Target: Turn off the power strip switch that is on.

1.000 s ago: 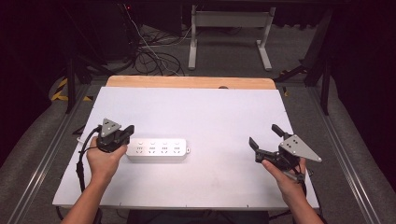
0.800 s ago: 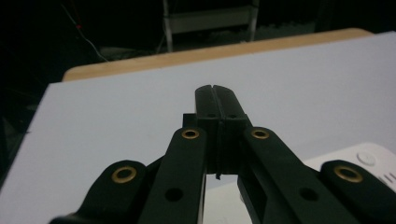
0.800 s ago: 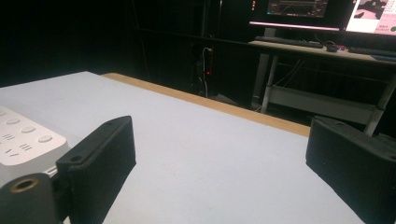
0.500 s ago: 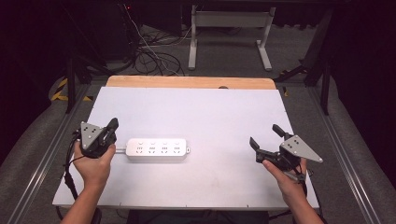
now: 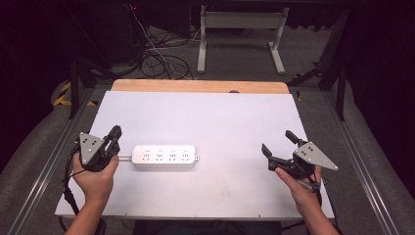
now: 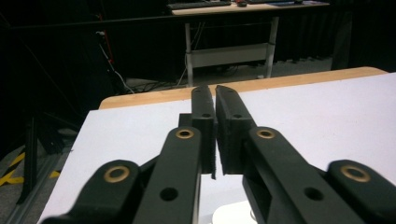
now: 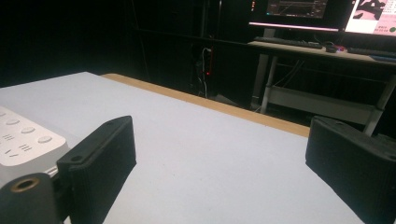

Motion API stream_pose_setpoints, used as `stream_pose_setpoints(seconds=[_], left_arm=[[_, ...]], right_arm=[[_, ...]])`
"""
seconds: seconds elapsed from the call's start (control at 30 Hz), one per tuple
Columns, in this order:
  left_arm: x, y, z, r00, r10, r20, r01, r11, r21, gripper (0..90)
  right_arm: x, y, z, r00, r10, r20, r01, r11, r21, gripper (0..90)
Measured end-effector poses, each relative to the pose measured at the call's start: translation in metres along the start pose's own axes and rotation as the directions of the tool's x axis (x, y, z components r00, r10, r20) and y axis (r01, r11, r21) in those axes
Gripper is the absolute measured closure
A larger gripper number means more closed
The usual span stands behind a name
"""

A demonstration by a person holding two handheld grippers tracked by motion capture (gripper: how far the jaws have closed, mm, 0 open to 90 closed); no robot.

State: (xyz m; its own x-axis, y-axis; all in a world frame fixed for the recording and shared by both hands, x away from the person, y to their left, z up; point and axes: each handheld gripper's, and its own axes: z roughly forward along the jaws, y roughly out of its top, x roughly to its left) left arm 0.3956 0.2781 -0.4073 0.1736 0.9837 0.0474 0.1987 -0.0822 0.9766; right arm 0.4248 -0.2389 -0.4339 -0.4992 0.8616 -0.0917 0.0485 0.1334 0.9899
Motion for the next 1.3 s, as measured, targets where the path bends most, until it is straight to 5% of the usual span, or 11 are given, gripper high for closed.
stream_pose_setpoints(seconds=[0.2,0.27,0.33,0.37,0.43,0.5,0.63,1.3], left_arm=[[-0.001,-0.002,0.007,0.9999,-0.009,-0.01,0.009,1.0,0.002,67.3],[-0.001,-0.002,0.01,0.9993,-0.027,-0.025,0.027,0.9996,-0.002,48.5],[-0.001,-0.001,0.012,0.9993,-0.033,-0.017,0.033,0.9993,-0.019,40.6],[-0.001,-0.001,0.012,0.9997,-0.023,-0.011,0.023,0.9995,-0.022,25.3],[-0.001,-0.001,0.011,0.9995,-0.026,-0.018,0.025,0.9992,-0.031,21.1],[-0.002,0.0,0.011,0.9985,-0.031,-0.045,0.029,0.9989,-0.038,6.1],[-0.003,0.0,0.011,0.9968,-0.021,-0.077,0.018,0.9991,-0.037,5.5],[-0.003,-0.002,0.012,0.9984,-0.018,-0.054,0.017,0.9997,-0.015,4.6]], right_arm=[[0.0,0.0,-0.001,1.0,0.002,0.001,-0.002,1.0,-0.003,8.9],[0.0,0.0,0.0,1.0,0.002,0.001,-0.002,1.0,0.0,9.0],[0.0,0.0,0.0,1.0,0.002,0.002,-0.002,1.0,0.0,9.0],[0.0,0.0,-0.001,1.0,0.001,0.004,-0.001,1.0,0.001,8.9],[0.0,0.0,-0.001,1.0,-0.002,0.009,0.002,1.0,0.003,8.9],[-0.001,0.0,-0.001,1.0,-0.003,0.009,0.003,1.0,0.002,8.9],[-0.001,0.0,-0.001,0.9999,-0.004,0.013,0.004,1.0,0.004,9.0],[-0.001,0.0,-0.001,0.9999,-0.002,0.011,0.002,1.0,0.002,8.8]])
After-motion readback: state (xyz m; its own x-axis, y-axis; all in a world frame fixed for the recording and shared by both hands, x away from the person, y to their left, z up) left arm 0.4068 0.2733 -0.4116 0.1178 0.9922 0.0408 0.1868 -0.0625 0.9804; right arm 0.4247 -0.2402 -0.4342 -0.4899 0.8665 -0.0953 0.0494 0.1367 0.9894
